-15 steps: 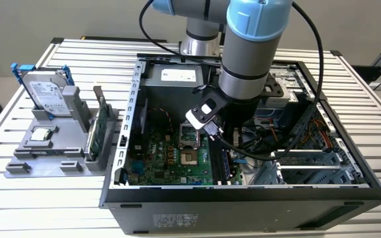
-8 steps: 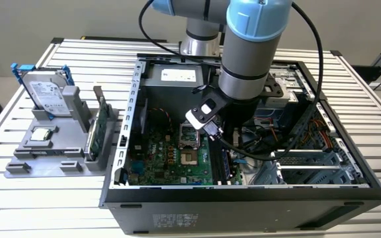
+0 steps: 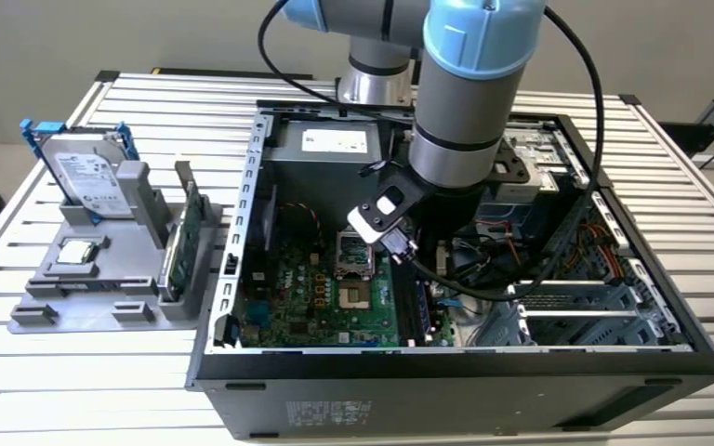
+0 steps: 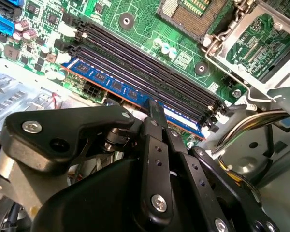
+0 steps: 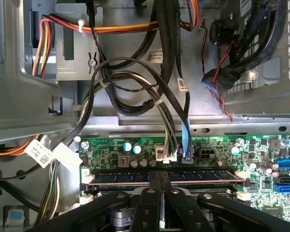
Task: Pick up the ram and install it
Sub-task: 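Press down the ram until it locks into place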
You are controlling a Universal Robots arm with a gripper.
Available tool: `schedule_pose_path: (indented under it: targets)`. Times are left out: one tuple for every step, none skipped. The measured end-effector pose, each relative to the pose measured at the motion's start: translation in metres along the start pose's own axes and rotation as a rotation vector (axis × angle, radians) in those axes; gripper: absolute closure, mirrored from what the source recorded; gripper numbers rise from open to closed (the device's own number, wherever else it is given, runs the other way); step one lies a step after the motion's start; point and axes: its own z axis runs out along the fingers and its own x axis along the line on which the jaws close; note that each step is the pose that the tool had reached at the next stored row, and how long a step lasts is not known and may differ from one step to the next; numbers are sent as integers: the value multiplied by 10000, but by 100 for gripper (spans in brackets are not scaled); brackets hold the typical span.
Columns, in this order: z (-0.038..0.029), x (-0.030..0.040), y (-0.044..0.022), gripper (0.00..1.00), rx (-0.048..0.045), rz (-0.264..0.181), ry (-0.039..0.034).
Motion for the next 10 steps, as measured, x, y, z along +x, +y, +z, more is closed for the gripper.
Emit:
schedule_pose_path:
  targets:
    - [-19, -1, 1, 100, -6, 2, 24]
    - [-45, 3, 3, 100, -9, 4, 52]
    - [-92, -1, 6, 100, -6, 2, 35]
    - [-145, -6, 8, 100, -1, 1, 18]
    - [-186, -6, 11, 100, -1, 1, 22]
    - [-232, -7, 13, 100, 0, 1, 20]
    - [-279, -9, 16, 100, 3, 1, 17]
    - [-326, -10, 19, 100, 4, 1, 18]
    - [-368, -12, 21, 100, 6, 1, 17]
    - [-414, -13, 24, 100, 8, 1, 19]
